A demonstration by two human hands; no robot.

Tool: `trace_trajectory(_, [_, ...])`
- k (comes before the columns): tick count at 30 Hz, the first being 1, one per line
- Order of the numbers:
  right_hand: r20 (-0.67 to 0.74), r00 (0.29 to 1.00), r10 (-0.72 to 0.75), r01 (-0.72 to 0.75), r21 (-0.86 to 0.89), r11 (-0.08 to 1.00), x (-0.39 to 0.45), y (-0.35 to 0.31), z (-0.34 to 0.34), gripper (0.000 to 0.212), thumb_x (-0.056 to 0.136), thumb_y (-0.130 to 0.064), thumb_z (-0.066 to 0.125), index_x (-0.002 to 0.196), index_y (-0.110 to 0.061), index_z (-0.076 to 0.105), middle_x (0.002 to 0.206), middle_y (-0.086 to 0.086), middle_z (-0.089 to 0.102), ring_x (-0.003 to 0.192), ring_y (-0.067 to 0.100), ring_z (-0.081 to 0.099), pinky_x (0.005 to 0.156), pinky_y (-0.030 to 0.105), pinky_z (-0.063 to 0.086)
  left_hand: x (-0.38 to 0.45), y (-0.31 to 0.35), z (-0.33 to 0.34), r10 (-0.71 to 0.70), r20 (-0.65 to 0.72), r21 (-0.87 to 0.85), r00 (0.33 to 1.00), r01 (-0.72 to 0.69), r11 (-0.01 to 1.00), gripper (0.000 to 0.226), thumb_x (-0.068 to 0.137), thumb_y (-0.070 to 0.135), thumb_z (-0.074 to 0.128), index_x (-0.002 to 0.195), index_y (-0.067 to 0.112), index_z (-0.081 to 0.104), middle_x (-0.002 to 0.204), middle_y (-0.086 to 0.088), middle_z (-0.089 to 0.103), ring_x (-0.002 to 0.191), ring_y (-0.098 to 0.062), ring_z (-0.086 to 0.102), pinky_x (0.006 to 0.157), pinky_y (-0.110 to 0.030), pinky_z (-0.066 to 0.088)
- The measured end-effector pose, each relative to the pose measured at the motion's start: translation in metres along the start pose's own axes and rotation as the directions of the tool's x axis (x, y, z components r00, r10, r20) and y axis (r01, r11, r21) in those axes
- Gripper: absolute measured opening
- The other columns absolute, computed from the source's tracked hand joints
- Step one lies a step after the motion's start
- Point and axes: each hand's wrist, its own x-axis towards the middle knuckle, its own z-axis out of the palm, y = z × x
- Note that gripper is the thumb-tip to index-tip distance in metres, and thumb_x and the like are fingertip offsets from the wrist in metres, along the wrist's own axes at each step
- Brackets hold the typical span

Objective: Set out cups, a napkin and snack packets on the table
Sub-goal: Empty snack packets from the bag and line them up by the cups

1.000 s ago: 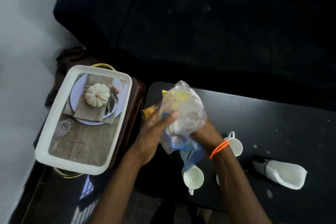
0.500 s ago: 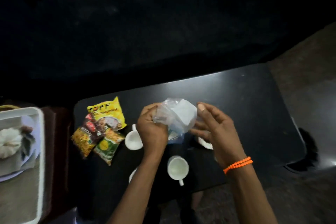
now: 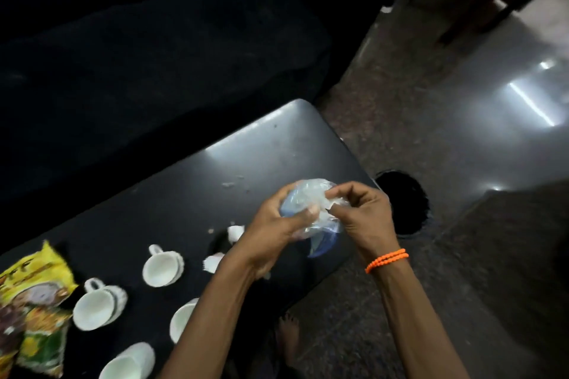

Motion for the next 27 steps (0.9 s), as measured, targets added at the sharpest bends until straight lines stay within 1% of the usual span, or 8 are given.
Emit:
trace_trajectory(4, [-0.133,0.988,-0.082,0.036,-0.316,0.948,-0.014,0.016,-0.036,0.034,0.070,0.011,0.070,0.089,-0.016,0.072,0.093,-0.002,0.074,0.088,0.014,0.070,0.085,0.030,0.055,0.033,-0.039,0.045,0.178,-0.205,0.434,0.963,-0.073,0.898,0.021,0.081,0.003,0.081,0.086,0.017,0.066,0.078,-0.001,0.072,0.072,-0.013,0.061,0.072,-0.035,0.055])
trace_trajectory(6, [-0.046,0.999,-0.027,0.010,-0.341,0.940,-0.026,0.025,-0.058,0.059,0.070,0.003,0.067,0.124,-0.020,0.065,0.121,-0.003,0.070,0.106,0.016,0.070,0.093,0.032,0.057,0.045,-0.056,0.061,0.315,-0.219,0.643,0.923,-0.106,0.758,0.026,0.077,0.009,0.080,0.074,0.018,0.055,0.064,0.007,0.062,0.059,-0.001,0.053,0.060,-0.020,0.047])
trace_trajectory(9, [0.137,0.988,0.072,-0.027,-0.302,0.953,-0.040,0.043,-0.089,0.106,0.069,0.003,0.074,0.159,-0.031,0.027,0.150,-0.001,0.049,0.121,0.018,0.065,0.096,0.037,0.059,0.052,-0.080,0.083,0.538,-0.081,0.797,0.839,-0.270,0.540,0.035,0.076,0.008,0.072,0.068,0.025,0.043,0.064,0.007,0.050,0.061,0.005,0.051,0.056,-0.006,0.036])
trace_trajectory(11, [0.107,0.993,0.043,0.011,-0.464,0.886,-0.045,0.058,-0.101,0.110,0.067,0.004,0.074,0.160,-0.030,0.026,0.155,0.004,0.041,0.135,0.018,0.053,0.111,0.032,0.048,0.058,-0.098,0.105,0.548,0.030,0.805,0.836,-0.345,0.482,0.039,0.077,0.004,0.071,0.069,0.028,0.042,0.065,0.008,0.047,0.063,0.004,0.051,0.056,-0.005,0.034])
trace_trajectory(16, [-0.354,0.935,-0.020,-0.103,-0.326,0.940,-0.048,0.105,-0.129,0.055,0.066,0.008,0.074,0.111,-0.023,0.074,0.102,-0.001,0.076,0.093,0.014,0.071,0.086,0.035,0.057,0.085,-0.120,0.150,0.208,0.149,0.806,0.967,-0.241,0.541,0.020,0.072,0.014,0.076,0.082,0.029,0.068,0.080,0.008,0.075,0.072,-0.001,0.065,0.066,-0.021,0.053])
trace_trajectory(20, [-0.523,0.839,0.154,-0.329,-0.261,0.908,-0.042,0.148,-0.164,0.027,0.068,-0.024,0.083,0.077,-0.024,0.057,0.064,-0.001,0.061,0.055,0.003,0.051,0.054,0.031,0.048,0.100,-0.128,0.179,-0.146,0.314,0.680,0.938,-0.115,0.724,0.049,0.070,0.050,0.080,0.117,0.041,0.068,0.113,0.007,0.076,0.092,-0.004,0.072,0.077,-0.019,0.055])
trace_trajectory(24, [-0.569,0.821,0.056,-0.301,-0.347,0.888,-0.017,0.181,-0.184,0.029,0.073,-0.045,0.072,0.088,-0.028,0.056,0.070,-0.003,0.064,0.064,0.017,0.063,0.056,0.038,0.051,0.114,-0.144,0.204,-0.115,0.274,0.532,0.955,-0.051,0.845,0.056,0.071,0.065,0.070,0.124,0.045,0.066,0.119,0.012,0.077,0.104,-0.004,0.074,0.075,-0.022,0.058])
trace_trajectory(27, [-0.616,0.787,-0.010,-0.279,-0.370,0.886,0.013,0.197,-0.190,0.041,0.073,-0.036,0.069,0.113,-0.030,0.061,0.094,0.008,0.068,0.082,0.030,0.066,0.069,0.038,0.055,0.135,-0.157,0.223,-0.020,0.233,0.590,0.972,-0.125,0.797,0.057,0.080,0.064,0.061,0.130,0.037,0.067,0.128,0.006,0.074,0.118,-0.010,0.070,0.100,-0.036,0.058])
